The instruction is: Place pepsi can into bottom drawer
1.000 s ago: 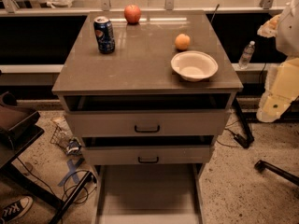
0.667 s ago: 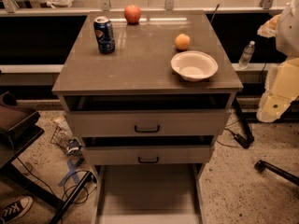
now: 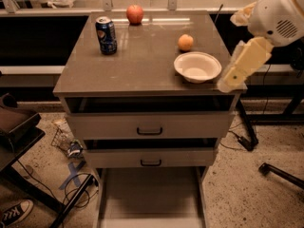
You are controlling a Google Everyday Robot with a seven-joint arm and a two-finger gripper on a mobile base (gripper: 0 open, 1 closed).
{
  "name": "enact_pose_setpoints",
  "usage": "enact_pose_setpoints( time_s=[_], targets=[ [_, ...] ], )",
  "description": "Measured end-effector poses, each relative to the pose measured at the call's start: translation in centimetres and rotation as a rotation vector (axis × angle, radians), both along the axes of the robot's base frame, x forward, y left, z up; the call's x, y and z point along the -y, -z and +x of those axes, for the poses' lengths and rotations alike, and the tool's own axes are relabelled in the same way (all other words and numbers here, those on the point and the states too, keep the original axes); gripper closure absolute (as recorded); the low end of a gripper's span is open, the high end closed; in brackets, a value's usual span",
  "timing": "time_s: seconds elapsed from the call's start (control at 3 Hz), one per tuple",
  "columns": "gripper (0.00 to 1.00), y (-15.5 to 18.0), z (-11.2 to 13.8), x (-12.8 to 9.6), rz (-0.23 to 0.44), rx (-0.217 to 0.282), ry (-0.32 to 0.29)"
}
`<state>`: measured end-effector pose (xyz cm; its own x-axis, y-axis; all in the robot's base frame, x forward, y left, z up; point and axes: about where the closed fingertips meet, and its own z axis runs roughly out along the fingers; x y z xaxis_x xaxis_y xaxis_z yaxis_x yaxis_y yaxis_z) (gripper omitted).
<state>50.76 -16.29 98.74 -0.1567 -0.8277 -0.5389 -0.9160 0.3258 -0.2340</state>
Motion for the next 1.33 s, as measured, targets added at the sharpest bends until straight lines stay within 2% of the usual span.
enact_pose_setpoints(
  time_s=[0.33,0.67,1.0,1.33],
  targets=[
    [0.0,-0.5,4.0,-2.0,0.232,0.055,-0.007],
    [0.0,-1.6,5.5,-2.8,0.368,0.11,0.067],
    [0.0,-1.8,6.3,-2.9,0.387,0.139,0.094],
    [0.0,-1.7,6.2,-3.0,0.385,0.136,0.09]
  ],
)
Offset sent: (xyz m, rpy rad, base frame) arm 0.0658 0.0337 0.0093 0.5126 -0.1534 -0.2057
